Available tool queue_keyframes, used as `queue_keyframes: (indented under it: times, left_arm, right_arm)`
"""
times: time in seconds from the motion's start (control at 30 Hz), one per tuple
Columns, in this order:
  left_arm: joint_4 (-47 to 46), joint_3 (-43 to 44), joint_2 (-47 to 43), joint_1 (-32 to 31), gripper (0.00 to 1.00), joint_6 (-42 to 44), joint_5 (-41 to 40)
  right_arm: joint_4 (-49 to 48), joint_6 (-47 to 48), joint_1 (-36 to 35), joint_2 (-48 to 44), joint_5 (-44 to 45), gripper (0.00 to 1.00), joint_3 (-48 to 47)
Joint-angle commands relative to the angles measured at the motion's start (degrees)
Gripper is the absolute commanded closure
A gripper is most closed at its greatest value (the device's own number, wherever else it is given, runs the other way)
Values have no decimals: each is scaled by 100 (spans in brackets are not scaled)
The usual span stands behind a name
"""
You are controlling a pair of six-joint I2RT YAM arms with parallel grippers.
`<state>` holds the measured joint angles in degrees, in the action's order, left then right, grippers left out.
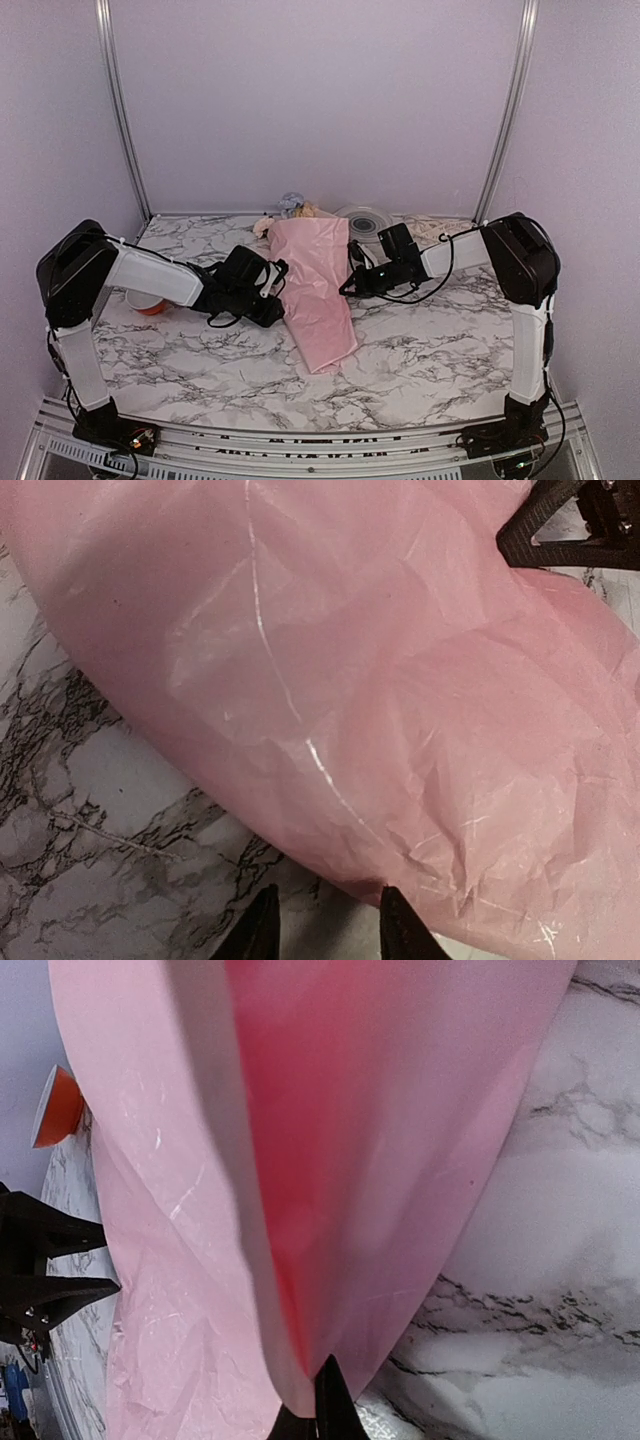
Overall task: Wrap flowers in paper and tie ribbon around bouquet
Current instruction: Press the fold line on the folded wrapping paper.
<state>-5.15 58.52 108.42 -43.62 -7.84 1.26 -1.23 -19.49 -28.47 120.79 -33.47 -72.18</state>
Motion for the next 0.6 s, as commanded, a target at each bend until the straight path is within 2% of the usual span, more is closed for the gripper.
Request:
queue_keyframes:
  times: [0.0, 0.1, 0.17, 0.37, 0.57]
  left_arm:
    - [-413, -44, -612, -335, 65, 427, 184]
    - [-132, 370, -567, -889, 65, 915, -403]
    - [102, 692, -333, -1206, 65, 1157, -488]
    - [889, 1679, 854, -1600, 66, 1379, -524]
    - [1337, 1891, 1355, -1762, 66, 1527, -511]
  right_arm:
    - [-61, -13, -47, -16, 71, 100, -106]
    - [-67, -19, -46, -24, 90, 100, -105]
    - [-78, -30, -48, -21, 86, 100, -104]
    - [44, 24, -48, -89, 132, 100, -140]
    - [409, 213, -24, -346, 322, 99, -295]
